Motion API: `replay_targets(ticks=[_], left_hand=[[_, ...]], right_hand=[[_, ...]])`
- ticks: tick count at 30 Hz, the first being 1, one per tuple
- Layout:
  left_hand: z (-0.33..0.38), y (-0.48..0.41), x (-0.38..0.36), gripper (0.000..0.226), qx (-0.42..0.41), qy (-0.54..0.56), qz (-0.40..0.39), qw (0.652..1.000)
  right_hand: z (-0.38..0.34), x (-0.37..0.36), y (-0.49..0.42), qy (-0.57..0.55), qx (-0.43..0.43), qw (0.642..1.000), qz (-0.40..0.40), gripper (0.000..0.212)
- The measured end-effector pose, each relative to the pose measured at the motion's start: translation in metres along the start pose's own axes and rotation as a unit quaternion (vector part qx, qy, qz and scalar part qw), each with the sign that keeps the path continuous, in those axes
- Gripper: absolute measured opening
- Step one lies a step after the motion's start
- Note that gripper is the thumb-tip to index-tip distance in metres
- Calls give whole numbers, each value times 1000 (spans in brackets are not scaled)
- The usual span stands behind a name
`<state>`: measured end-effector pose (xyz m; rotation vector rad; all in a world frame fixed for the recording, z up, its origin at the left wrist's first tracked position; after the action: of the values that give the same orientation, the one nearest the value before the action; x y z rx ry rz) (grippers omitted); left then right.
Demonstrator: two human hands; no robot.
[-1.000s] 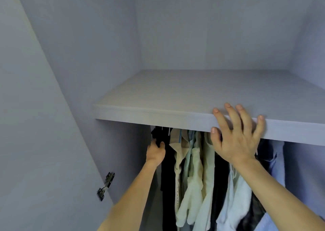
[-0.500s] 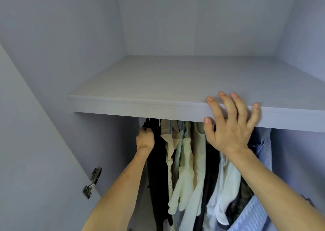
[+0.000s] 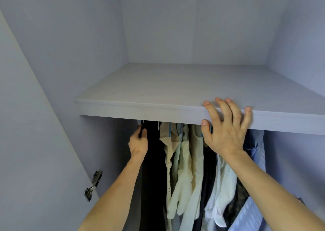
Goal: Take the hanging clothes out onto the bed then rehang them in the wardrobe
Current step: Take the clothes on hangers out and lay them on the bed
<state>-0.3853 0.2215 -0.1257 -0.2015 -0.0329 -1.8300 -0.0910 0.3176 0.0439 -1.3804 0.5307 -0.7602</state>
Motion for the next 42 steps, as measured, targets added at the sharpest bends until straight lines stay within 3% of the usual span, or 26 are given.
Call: replay_targets(ticks=[8, 14, 20, 23, 27, 31, 35, 38, 42], left_hand=[[6, 15, 23, 43, -8, 21, 5, 1000], [-22, 52, 74, 39, 25, 53, -17, 998], [-51, 105, 144, 31, 48, 23, -11, 999], [-60, 140, 178, 28, 78, 22, -1, 997], [-63, 204, 230, 28, 89, -18, 2, 996], [-72, 281, 287, 32, 112, -60, 35, 991], [-74, 368, 338, 29, 139, -68, 91, 984], [-79, 430, 385, 28, 165, -83, 164, 969], [-77, 514, 434, 27, 186, -73, 224, 954]], right_hand=[[-2, 6, -3, -14, -54, 996, -76, 53], [-9, 18, 17, -37, -93, 988, -118, 76], [-47, 31, 66, -183, -149, 959, -156, 70], [-90, 27, 108, -295, -195, 895, -271, 66], [-172, 39, 159, -442, -204, 745, -455, 66], [-247, 82, 177, -550, -180, 625, -523, 68], [-309, 149, 187, -624, -98, 546, -550, 68], [-351, 219, 189, -674, 13, 497, -546, 52], [-388, 308, 182, -714, 89, 479, -503, 40]])
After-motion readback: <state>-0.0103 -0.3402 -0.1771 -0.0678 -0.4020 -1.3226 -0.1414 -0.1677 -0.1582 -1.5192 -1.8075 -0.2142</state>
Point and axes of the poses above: each hand's wrist, its own y-axis away from the middle knuckle, its own x-axis out of the back of the hand, z = x × y, the point moved 9 cm from there along -y, towards the middle knuckle, and after that the axes turned 12 degrees about z, right-handed, at the moved point
